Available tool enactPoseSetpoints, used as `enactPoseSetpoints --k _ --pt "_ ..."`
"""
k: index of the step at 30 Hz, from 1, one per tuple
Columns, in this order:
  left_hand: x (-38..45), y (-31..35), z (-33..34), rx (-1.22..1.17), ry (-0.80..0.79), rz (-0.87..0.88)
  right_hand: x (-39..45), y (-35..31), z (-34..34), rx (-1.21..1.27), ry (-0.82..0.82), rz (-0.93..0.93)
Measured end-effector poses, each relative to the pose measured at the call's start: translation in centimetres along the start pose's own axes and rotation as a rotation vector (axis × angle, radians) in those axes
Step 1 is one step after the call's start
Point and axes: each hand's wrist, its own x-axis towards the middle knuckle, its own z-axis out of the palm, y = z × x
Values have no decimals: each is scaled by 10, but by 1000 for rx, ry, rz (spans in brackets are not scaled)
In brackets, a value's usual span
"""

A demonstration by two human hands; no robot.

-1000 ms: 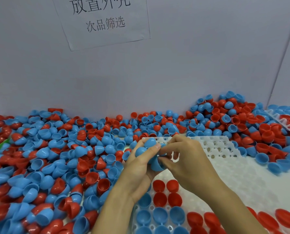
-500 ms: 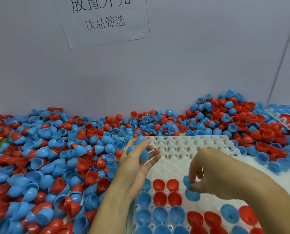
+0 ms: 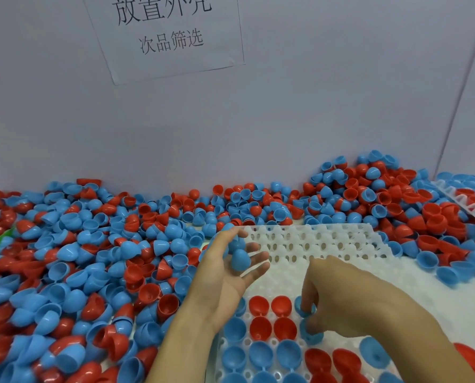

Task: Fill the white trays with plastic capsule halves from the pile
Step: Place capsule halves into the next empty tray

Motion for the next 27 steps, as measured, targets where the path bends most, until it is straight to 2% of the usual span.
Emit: enactPoseSetpoints --k 3,7,10,12,15,21,24,27 --pt "1 0 0 8 21 -2 -4 11 -8 66 59 -39" --pt "0 -1 -1 52 16 12 0 5 -9 246 375 -202" --pt "-2 -2 2 130 -43 26 7 -15 2 437 542 -335" --pt "-3 -4 5 222 -70 18 12 -23 11 466 625 -384" --pt "-4 -7 10 343 -104 -2 16 -28 17 410 679 -426" --pt "-4 -9 11 357 -207 46 17 -28 12 365 836 -419" --pt "-4 -9 10 388 -255 62 17 -28 12 492 906 -389" --pt "-5 -6 10 406 -226 105 16 -27 9 691 845 -300"
